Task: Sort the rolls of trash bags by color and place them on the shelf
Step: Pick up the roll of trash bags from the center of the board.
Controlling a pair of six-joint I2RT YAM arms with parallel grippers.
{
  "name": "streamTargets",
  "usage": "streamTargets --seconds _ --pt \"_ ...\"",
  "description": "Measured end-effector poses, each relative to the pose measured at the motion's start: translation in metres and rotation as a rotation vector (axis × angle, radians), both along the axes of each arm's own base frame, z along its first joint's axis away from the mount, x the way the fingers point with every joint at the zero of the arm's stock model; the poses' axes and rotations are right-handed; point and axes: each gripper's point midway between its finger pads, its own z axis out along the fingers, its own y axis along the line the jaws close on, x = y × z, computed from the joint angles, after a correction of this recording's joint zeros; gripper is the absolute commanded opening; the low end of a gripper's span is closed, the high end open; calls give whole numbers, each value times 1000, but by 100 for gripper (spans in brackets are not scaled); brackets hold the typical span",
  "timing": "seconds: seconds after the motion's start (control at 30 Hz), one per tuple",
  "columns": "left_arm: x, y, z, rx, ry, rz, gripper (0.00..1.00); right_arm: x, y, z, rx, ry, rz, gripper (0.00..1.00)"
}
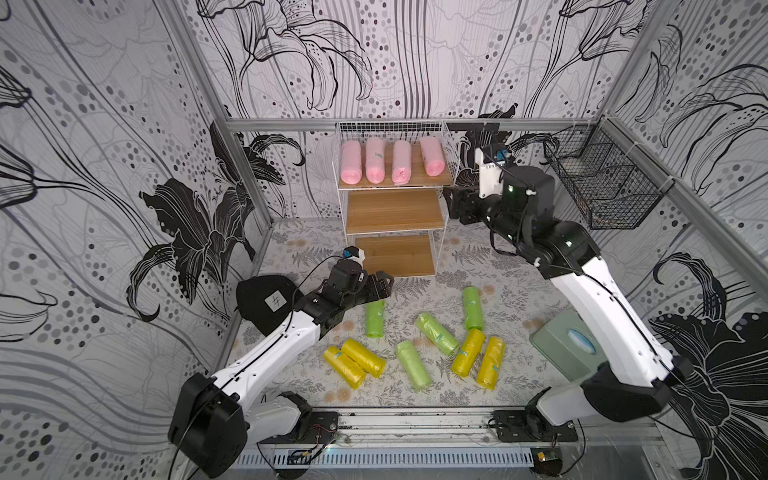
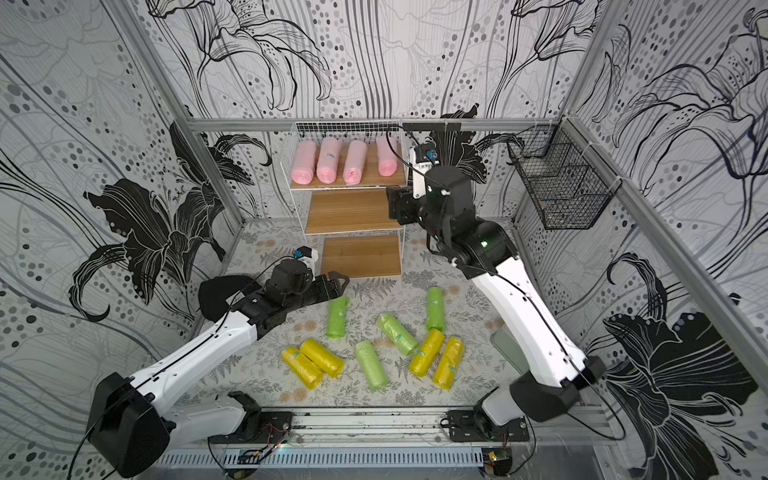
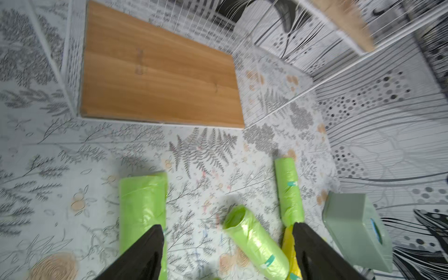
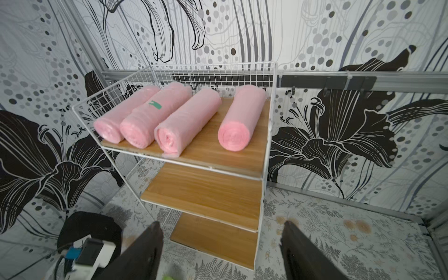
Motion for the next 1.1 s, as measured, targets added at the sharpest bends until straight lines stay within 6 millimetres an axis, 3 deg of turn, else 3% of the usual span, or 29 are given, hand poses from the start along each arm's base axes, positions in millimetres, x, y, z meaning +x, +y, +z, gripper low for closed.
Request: streamTargets --seconds 0.07,0.17,0.23,0.4,0.5,0.6,0.7,0.93,1.1 --pt "-5 4 -15 34 45 -2 85 -19 -6 -17 -29 28 16 80" --pt "-10 9 -33 83 99 1 85 -39 -7 -62 -90 110 48 80" --pt "-11 12 -46 118 135 6 85 -47 -6 -105 -140 192 64 79" --pt "-8 18 -92 226 244 14 81 -66 -2 -235 -231 469 98 79" --pt "-2 21 -114 291 289 24 81 -80 1 -289 -227 604 117 79" --pt "6 23 -127 342 310 36 82 -86 8 -317 -192 676 132 79" --pt "15 23 -138 360 321 45 81 -88 13 -332 -164 708 140 79" --pt "30 20 -161 376 328 59 64 -82 25 -337 -118 716 153 79" --pt "43 18 -156 352 280 93 48 -79 33 -344 -87 732 158 79"
